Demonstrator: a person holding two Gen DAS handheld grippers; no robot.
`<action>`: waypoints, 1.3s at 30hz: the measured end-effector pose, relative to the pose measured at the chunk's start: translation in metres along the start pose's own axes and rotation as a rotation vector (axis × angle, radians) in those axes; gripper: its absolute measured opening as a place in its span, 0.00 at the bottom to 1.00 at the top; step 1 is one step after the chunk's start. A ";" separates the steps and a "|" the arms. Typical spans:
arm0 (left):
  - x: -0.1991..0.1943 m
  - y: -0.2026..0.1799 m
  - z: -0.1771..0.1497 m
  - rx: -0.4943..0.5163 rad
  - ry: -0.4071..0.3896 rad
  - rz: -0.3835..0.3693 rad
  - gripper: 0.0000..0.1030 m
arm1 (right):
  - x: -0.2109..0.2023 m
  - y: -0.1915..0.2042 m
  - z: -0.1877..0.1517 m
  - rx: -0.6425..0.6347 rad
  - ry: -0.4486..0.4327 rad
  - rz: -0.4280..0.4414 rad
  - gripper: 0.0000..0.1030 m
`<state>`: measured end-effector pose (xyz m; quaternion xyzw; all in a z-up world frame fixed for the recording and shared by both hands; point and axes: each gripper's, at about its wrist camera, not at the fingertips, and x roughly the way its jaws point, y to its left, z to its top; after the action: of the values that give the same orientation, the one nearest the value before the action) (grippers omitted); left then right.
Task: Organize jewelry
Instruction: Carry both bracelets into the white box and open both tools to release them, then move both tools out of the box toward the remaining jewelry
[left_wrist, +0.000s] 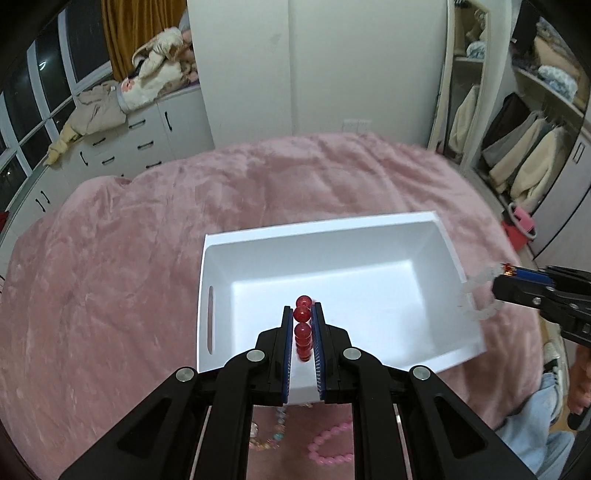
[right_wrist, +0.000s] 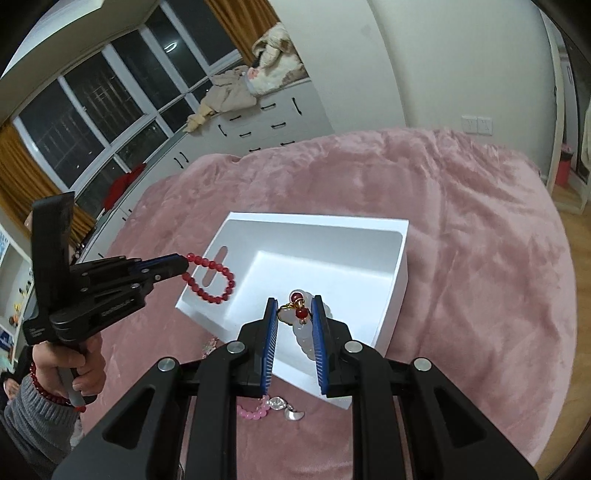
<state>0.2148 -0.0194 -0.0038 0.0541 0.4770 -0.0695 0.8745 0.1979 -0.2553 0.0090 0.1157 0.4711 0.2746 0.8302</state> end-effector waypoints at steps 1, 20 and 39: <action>0.006 0.001 0.001 0.003 0.009 0.006 0.15 | 0.005 -0.002 0.000 0.006 0.006 0.000 0.18; 0.098 0.045 -0.013 -0.132 0.174 0.085 0.15 | 0.101 -0.022 0.010 0.001 0.168 -0.036 0.18; 0.022 0.057 -0.034 -0.204 0.059 0.057 0.89 | 0.025 0.006 0.013 -0.081 -0.032 -0.016 0.95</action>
<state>0.2087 0.0404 -0.0388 -0.0195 0.5054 0.0060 0.8626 0.2170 -0.2356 0.0006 0.0829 0.4472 0.2850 0.8438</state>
